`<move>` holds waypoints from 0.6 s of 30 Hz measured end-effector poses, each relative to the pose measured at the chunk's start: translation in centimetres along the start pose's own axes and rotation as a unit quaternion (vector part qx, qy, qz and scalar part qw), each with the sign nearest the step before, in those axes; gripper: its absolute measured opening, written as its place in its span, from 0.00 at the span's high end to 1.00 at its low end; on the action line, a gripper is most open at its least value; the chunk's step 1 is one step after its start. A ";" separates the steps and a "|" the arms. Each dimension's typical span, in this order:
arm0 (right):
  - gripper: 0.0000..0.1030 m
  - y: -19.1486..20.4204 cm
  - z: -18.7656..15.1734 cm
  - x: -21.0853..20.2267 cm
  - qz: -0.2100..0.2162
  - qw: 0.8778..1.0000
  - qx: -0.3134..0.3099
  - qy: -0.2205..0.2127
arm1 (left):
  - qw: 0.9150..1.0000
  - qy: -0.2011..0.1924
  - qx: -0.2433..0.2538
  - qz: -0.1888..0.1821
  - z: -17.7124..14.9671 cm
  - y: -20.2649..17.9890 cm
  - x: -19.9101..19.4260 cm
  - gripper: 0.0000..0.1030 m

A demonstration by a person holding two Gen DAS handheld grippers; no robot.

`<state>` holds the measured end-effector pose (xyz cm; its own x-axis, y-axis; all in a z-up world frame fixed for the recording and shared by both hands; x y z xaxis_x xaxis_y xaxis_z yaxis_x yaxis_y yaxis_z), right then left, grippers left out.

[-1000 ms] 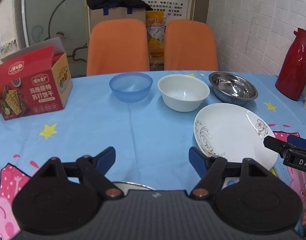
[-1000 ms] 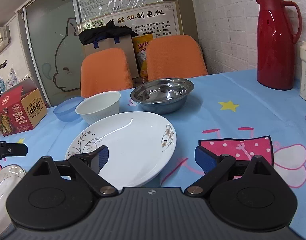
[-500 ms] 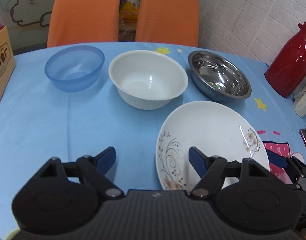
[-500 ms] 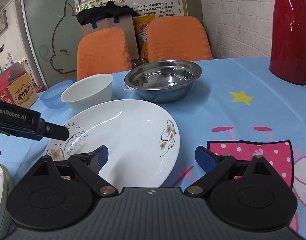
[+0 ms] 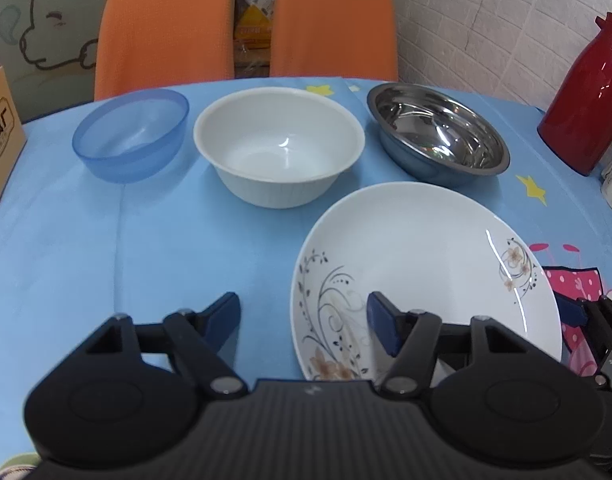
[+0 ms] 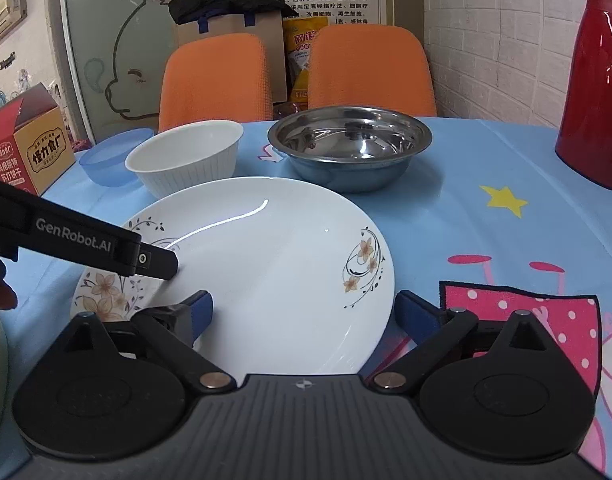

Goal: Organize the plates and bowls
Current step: 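Move both grippers to the rim of the white floral plate, then close both grippers on the floral plate rim and lift it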

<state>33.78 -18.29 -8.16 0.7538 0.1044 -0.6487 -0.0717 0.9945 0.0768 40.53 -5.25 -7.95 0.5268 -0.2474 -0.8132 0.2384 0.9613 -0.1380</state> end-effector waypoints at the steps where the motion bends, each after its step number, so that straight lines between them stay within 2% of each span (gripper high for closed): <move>1: 0.00 0.1 0.0 0.0 0.000 1.000 -0.001 0.000 | 1.000 -0.002 0.001 0.002 0.0 0.0 0.0 0.39; 3: 0.00 0.1 0.1 0.1 0.001 1.000 -0.002 0.000 | 1.000 -0.007 0.009 0.006 -0.1 -0.3 -0.1 0.42; 4: 0.00 0.1 0.1 0.1 0.002 1.000 -0.003 0.000 | 1.000 -0.009 0.011 0.004 -0.1 -0.6 -0.3 0.48; 5: 0.00 0.1 0.1 0.1 0.004 1.000 -0.004 -0.001 | 1.000 -0.009 0.011 -0.003 -0.1 -0.9 -0.4 0.60; 6: 0.00 0.3 0.3 0.0 0.008 1.000 -0.008 -0.006 | 1.000 -0.010 0.011 -0.006 -0.1 -1.2 -0.3 0.62; 9: 0.00 -0.1 0.4 -0.2 -0.005 1.000 0.008 -0.017 | 1.000 -0.013 0.007 0.009 0.0 -1.5 -0.3 0.63; 11: 0.00 -0.5 0.4 -0.4 -0.009 1.000 0.016 -0.021 | 1.000 -0.006 0.000 0.005 -0.1 -1.7 -0.6 0.70; 13: 0.00 -0.4 0.3 -0.8 -0.010 1.000 0.022 -0.019 | 1.000 -0.006 0.000 0.005 -0.2 -1.8 -1.0 0.74; 18: 0.00 0.3 0.3 -2.5 -0.008 0.999 0.031 -0.036 | 1.000 -0.024 0.004 0.014 -0.5 -1.7 -3.0 0.75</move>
<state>32.05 -18.26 -6.28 0.7997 0.0848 -0.5943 -0.0204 0.9932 0.1143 38.17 -6.05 -5.51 0.5724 -0.2257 -0.7883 0.2295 0.9670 -0.1102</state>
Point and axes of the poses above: each gripper's, at about its wrist camera, not at the fingertips, and x roughly the way its jaws point, y to its left, z to its top, the point moved 10 cm from there along x, roughly the way its jaws point, and after that the axes turned 3 degrees about y, right-handed, at the moved point
